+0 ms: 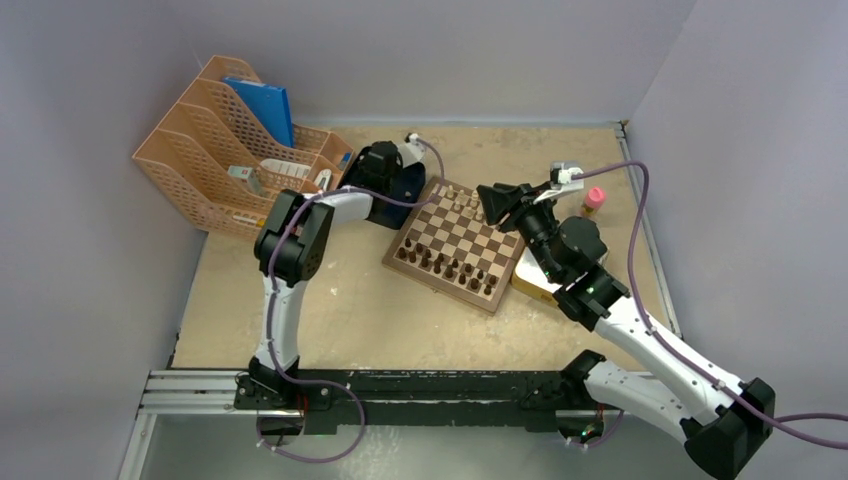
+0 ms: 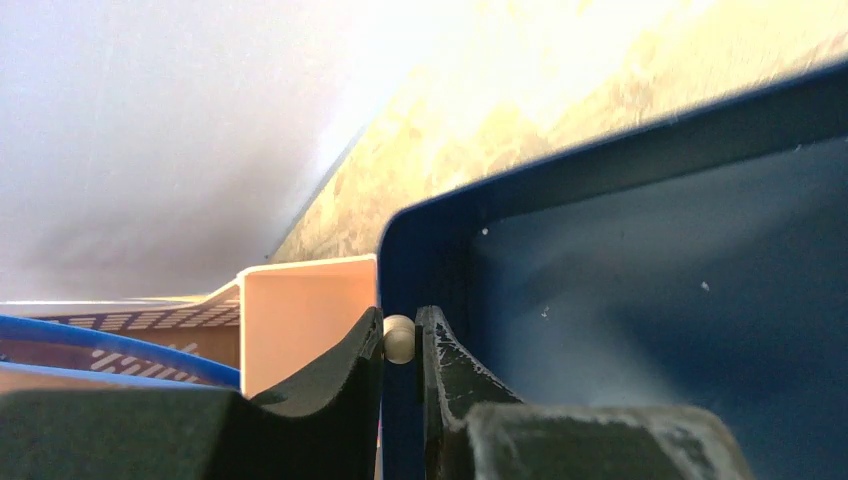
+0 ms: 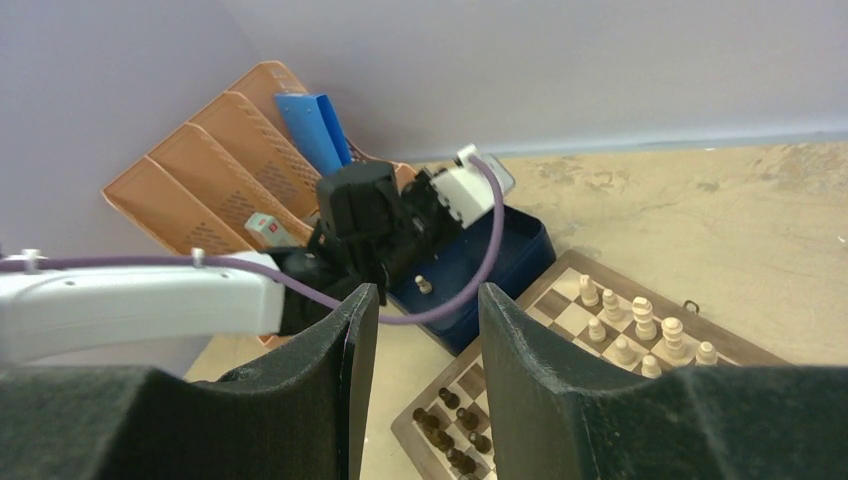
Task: Set up the chess pieces on the board
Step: Pick up the chess piece from the storage box.
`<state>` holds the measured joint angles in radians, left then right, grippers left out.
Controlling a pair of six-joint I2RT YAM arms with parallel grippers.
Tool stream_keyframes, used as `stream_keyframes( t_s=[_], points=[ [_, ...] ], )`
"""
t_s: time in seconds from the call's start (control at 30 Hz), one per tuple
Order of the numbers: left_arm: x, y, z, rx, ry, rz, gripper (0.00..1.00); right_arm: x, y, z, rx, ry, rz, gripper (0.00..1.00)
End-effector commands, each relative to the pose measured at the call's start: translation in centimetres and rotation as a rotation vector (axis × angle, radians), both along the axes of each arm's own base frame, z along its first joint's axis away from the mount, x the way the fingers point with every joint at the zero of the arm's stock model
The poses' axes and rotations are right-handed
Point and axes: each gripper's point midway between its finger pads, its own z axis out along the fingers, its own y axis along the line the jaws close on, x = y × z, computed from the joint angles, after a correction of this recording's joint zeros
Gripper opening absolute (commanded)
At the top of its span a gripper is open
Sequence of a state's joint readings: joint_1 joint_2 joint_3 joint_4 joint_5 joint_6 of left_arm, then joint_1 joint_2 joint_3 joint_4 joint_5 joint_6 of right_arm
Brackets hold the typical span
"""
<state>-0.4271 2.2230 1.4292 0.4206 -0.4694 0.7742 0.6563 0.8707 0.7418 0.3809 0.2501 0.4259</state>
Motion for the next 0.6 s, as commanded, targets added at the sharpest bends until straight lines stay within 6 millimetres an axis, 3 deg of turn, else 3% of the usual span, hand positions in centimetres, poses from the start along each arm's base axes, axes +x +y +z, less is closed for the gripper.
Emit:
stream_keyframes(
  t_s=[0.0,0.17,0.33,0.57],
  points=[
    [-0.5,-1.7,6.5,-0.249,-0.035,0.011,0.04,-0.2,0.7,1.9,0.044,-0.051,0.033,0.44],
    [-2.6,-3.6,8.7,-0.484,0.066,0.006,0.04,0.1,0.9,1.5,0.021,-0.036,0.034,0.44],
    [-6.3,-6.7,10.5,-0.773,0.227,-0.031,0.04,-0.1,0.4,1.8,0.026,-0.041,0.023,0.45],
    [-11.1,-11.5,11.1,-1.056,0.439,-0.174,0.03,-0.4,0.0,2.2,0.037,-0.052,0.012,0.44]
  ],
)
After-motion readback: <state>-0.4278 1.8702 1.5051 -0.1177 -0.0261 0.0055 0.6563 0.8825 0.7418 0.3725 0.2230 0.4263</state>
